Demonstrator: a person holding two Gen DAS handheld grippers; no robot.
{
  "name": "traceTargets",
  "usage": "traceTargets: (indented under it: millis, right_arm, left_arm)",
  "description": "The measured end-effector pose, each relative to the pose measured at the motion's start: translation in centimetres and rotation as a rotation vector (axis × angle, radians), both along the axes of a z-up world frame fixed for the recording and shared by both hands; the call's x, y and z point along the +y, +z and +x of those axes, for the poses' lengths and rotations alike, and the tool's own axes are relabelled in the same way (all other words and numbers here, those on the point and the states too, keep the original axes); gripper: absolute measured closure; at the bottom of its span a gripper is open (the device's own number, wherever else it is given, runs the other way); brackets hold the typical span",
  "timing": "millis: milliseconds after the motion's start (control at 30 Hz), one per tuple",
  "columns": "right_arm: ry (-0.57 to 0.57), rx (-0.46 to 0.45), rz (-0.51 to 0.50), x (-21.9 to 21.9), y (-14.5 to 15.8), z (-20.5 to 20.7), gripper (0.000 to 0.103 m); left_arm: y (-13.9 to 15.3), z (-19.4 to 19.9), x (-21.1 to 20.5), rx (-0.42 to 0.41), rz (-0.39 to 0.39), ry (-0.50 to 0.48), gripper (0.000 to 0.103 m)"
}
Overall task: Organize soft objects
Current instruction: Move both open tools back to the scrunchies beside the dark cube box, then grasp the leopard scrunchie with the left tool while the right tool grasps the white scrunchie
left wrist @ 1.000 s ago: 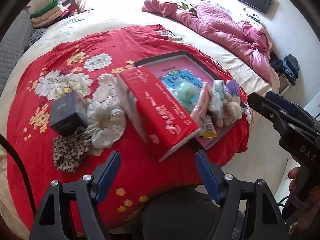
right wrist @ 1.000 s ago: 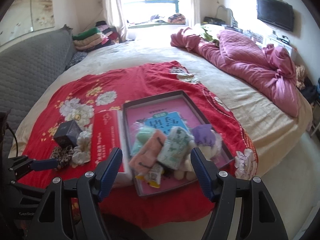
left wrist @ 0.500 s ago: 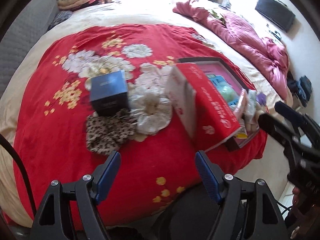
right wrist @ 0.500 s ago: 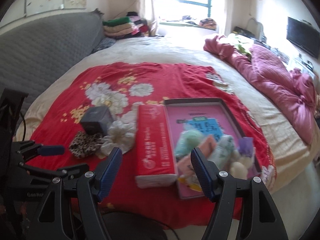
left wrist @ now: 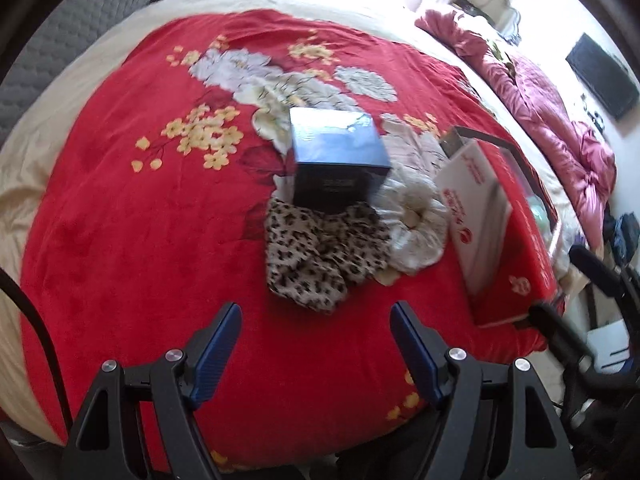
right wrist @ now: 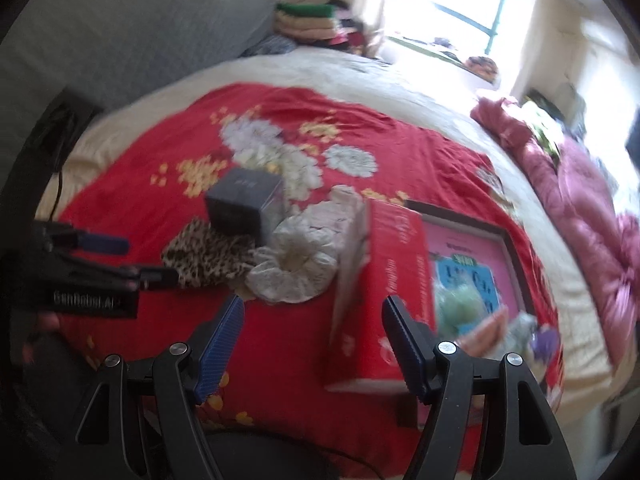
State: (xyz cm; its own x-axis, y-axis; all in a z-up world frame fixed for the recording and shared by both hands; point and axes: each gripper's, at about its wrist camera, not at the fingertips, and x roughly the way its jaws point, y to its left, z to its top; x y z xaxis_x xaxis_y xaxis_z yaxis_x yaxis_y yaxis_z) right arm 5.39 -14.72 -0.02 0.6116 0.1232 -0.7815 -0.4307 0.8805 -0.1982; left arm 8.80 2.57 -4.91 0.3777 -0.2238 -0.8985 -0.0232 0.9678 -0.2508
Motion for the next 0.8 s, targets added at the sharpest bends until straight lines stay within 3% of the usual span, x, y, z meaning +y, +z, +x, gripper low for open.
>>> traceTargets:
  millis: [233,467,667,733,800]
  right_arm:
    - [0.084,0.073,-0.072,3.1,-4.5,2.1,0.03]
    - [0.137,0.122,-0.158,5.8,-8.9,5.3,0.03]
    - [0.091,0.125,-0.258,6.2,-11.6,7.9,0.032]
    - [0.088,0.113,-0.264,6.1,-11.9,8.5,0.039]
    - [0.09,0.092,-0.278,6.2,-12.0,8.9,0.059]
  left_arm:
    - [-3.4,3.0,1.5,0.06,-0.052,0.025,0.027]
    - [-5.7,5.4,2.0,0.086,-0.056,0.024,0.027]
    - [-6.2,6.5,2.1,0.07,-0.069,0.023,0.027]
    - [-6.4,6.7,2.2,0.069,-0.079,0.021,0.025]
    - [-6.5,6.7,1.9,0.067,-0.071,0.011,0.023]
